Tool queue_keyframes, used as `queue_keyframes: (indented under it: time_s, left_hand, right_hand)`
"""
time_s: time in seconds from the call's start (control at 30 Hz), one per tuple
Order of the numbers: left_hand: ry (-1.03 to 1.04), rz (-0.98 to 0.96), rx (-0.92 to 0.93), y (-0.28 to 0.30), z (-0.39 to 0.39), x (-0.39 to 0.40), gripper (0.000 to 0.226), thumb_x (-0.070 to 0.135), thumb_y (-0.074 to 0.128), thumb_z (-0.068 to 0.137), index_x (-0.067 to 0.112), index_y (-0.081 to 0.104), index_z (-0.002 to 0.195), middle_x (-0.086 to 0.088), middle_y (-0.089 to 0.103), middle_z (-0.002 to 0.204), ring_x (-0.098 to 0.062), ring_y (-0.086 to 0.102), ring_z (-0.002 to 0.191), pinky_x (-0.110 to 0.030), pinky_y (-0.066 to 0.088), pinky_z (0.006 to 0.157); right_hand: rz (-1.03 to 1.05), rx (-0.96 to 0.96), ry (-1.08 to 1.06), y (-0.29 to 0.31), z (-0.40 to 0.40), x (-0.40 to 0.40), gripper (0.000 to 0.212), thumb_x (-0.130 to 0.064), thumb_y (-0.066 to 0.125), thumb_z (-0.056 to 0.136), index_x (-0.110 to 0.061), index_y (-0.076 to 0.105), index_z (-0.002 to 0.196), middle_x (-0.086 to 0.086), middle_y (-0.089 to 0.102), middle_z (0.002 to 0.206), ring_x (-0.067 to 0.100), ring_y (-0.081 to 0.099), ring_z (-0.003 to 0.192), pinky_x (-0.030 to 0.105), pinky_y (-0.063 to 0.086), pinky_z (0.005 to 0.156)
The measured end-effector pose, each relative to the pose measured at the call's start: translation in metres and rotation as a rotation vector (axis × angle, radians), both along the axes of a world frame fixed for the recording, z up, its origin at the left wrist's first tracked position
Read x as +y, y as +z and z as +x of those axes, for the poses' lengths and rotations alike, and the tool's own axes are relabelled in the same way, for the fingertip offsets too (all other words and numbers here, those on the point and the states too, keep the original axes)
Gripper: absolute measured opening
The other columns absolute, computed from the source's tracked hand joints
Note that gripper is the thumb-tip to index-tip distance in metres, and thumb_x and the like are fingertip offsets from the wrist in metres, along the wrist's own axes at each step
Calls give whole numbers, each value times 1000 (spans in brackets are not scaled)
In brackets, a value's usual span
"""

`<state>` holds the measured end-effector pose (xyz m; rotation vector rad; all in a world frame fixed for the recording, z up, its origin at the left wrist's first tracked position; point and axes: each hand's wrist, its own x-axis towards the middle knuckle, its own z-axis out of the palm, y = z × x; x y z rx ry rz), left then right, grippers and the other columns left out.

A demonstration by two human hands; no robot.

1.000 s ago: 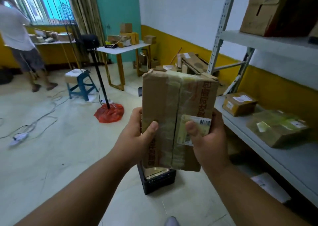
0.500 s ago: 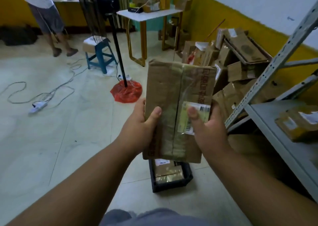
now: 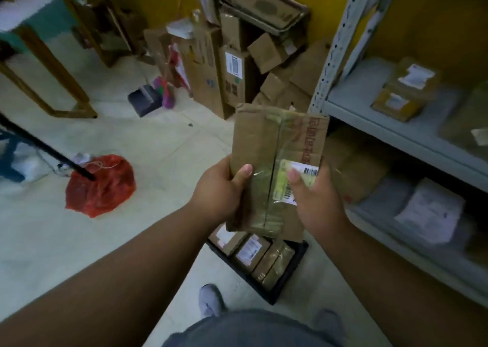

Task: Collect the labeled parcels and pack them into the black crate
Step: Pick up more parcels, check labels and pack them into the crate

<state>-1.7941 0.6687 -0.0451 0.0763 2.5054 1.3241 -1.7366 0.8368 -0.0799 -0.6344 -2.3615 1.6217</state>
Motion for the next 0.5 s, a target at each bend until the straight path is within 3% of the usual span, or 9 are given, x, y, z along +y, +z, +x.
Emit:
queue_keyframes:
  time_s: [0.07, 0.13, 0.23, 0.37, 0.43, 0.5]
  left_hand:
    - [-95, -29, -14, -7, -24, 4, 33, 42, 49, 99, 26, 62, 124, 8, 69, 108, -15, 64, 98, -32, 50, 84]
    - [-196, -36, -28, -15, -39, 14, 32, 41, 50, 99, 24, 63, 123, 5, 70, 108, -17, 64, 98, -34, 51, 87]
    - [-322, -35, -82, -36, -49, 30, 31, 39, 51, 99, 23, 64, 122, 5, 69, 104, -18, 64, 96, -31, 52, 83]
    - [-387, -22, -200, -89, -62, 44, 28, 41, 54, 98, 23, 67, 115, 8, 70, 99, -12, 65, 90, -25, 51, 73]
    - [-372, -14, -247, -128, -67, 49, 23, 38, 56, 97, 25, 69, 110, 12, 70, 93, -3, 64, 83, -17, 47, 64]
    - [-338, -26, -271, -175, -71, 53, 19, 38, 59, 95, 25, 72, 102, 12, 72, 87, -4, 66, 79, -17, 48, 62]
  right_hand:
    - [22, -40, -119, -6, -4, -4, 42, -41, 57, 97, -22, 46, 132, -28, 54, 100, 2, 57, 95, 11, 40, 73]
    - [42, -81, -222, -11, -2, -4, 39, -39, 55, 99, -21, 48, 132, -24, 55, 102, 5, 54, 95, 12, 35, 63]
    - [128, -129, -312, -24, 6, -1, 38, -36, 49, 102, -22, 46, 137, -13, 56, 113, 6, 52, 97, 17, 33, 64]
    - [191, -178, -406, -71, 13, -4, 39, -36, 44, 104, -33, 39, 142, -11, 60, 119, 3, 57, 93, 6, 32, 65]
    - [175, -211, -457, -110, 9, -6, 40, -38, 43, 103, -33, 38, 143, -7, 62, 123, 8, 61, 96, 10, 37, 67]
    - [151, -262, -488, -157, 4, -9, 43, -37, 43, 103, -31, 37, 145, -4, 62, 125, 12, 63, 98, 19, 43, 69]
